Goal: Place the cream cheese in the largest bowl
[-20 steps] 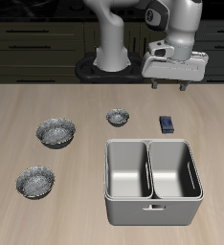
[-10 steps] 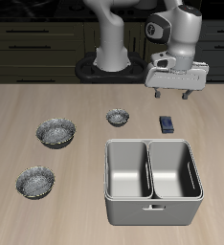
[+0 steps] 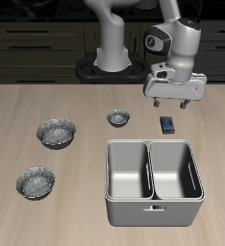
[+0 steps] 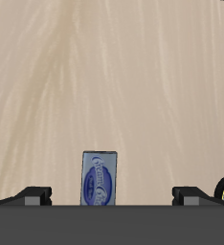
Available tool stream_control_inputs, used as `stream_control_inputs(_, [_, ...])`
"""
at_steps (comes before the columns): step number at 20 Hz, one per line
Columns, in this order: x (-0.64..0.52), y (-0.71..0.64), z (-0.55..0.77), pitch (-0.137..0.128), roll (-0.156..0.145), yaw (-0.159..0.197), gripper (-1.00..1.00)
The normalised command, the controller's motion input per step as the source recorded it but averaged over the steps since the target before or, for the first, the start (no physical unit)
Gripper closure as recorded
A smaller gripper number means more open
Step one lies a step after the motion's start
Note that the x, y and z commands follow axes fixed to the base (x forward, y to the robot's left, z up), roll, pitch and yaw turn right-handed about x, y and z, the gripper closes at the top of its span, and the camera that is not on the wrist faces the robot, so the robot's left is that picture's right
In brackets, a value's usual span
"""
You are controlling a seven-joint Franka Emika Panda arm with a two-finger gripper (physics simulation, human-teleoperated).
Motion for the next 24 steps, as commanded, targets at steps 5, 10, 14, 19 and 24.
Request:
stream_control_inputs(5, [0.03,0.05,-0.30,0.037,-0.032,0.013,-1.00])
stream_control_inputs(10, [0.02,0.06,-0.38,0.057,-0.015,0.056,-1.00])
stream_control_inputs(14, [0.00,-0.03,-0.09,-0.008,-0.009,0.002,-1.00])
stream_control_inputs(19, [-0.03,-0.11,-0.15,0.029,-0.008,-0.014,-1.00])
stream_control_inputs(24, [0.01,-0.04,-0.18,0.034,0.003,0.000,-1.00])
